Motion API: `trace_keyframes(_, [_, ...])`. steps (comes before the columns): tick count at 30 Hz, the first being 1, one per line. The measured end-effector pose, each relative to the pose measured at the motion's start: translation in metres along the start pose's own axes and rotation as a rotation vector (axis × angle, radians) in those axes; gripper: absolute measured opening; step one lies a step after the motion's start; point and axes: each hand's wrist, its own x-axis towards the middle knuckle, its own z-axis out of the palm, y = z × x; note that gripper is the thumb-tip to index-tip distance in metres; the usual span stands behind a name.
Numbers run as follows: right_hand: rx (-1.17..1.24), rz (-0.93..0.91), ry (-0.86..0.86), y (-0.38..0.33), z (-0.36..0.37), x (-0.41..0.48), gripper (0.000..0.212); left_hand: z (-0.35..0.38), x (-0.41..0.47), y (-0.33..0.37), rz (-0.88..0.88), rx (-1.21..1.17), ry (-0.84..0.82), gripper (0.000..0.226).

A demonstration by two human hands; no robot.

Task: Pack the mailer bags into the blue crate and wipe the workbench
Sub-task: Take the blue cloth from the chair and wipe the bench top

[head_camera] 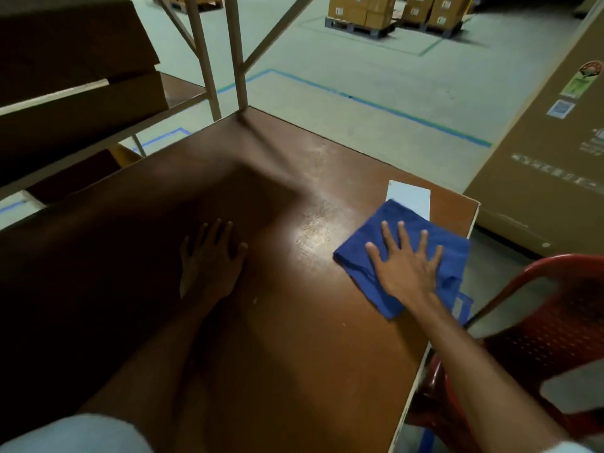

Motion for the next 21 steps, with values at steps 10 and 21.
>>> trace_keyframes(10, [-0.048, -0.05, -0.015, -0.016, 0.007, -0.087, 0.074, -0.023, -0.085, -0.016, 0.109, -0.073, -0.111, 0.062])
trace_keyframes(21, [-0.051, -0.439, -0.069, -0.094, 0.022, -0.127, 0.076, -0.051, -0.176, -0.124, -0.225, 0.001, -0.018, 0.076])
